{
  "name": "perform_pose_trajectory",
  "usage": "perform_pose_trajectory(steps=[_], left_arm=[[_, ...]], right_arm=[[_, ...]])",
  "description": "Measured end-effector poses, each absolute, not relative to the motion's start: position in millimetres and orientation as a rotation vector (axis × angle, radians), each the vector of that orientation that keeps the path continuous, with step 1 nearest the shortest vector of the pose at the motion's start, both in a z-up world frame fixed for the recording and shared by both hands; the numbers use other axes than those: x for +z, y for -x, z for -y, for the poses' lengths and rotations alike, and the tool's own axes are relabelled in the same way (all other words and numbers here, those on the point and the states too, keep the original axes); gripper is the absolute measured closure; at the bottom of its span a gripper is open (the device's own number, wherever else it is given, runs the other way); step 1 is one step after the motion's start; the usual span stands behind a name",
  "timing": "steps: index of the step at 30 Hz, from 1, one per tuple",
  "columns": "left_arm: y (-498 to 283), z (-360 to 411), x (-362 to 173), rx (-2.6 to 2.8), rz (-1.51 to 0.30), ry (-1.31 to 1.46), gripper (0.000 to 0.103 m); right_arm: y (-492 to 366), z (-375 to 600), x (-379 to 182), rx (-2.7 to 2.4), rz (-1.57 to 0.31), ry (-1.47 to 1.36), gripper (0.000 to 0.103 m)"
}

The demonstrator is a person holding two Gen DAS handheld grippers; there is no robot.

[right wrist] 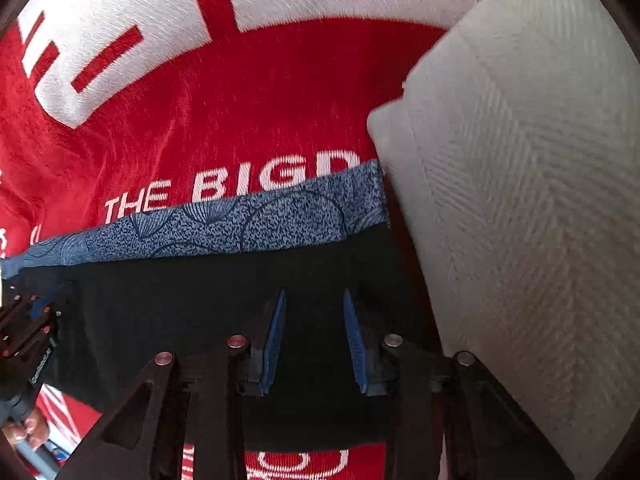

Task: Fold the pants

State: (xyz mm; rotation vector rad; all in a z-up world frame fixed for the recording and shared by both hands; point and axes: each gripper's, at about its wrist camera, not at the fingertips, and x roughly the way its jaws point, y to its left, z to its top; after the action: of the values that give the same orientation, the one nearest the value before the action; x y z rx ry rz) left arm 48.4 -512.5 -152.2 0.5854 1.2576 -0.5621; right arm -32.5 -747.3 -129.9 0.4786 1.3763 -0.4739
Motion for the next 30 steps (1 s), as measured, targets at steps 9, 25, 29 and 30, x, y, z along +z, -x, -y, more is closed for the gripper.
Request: perform_pose_trajectory(steps=[9,25,29,30], left_arm=[[-37,498,-125,-0.608,-1.201,-0.498,0.003],[-4,436,-124,-0.643,-1.325,-0.479,0.003],[-11,395,-121,-0.604,-1.349,-0.440,0.003],[-15,384,-121,-0.597,-1.358,-0.429,0.003]], right_arm=[[58,727,-110,-0.428,-1.319,-0.605,0.055],[101,660,-101,-0.384,-1.319,-0.724,0.035],[93,620,-106,-0.352,-1.343,-0.725,0.035],[90,612,-106,-0.347,-1.345,-0.727,0.035]])
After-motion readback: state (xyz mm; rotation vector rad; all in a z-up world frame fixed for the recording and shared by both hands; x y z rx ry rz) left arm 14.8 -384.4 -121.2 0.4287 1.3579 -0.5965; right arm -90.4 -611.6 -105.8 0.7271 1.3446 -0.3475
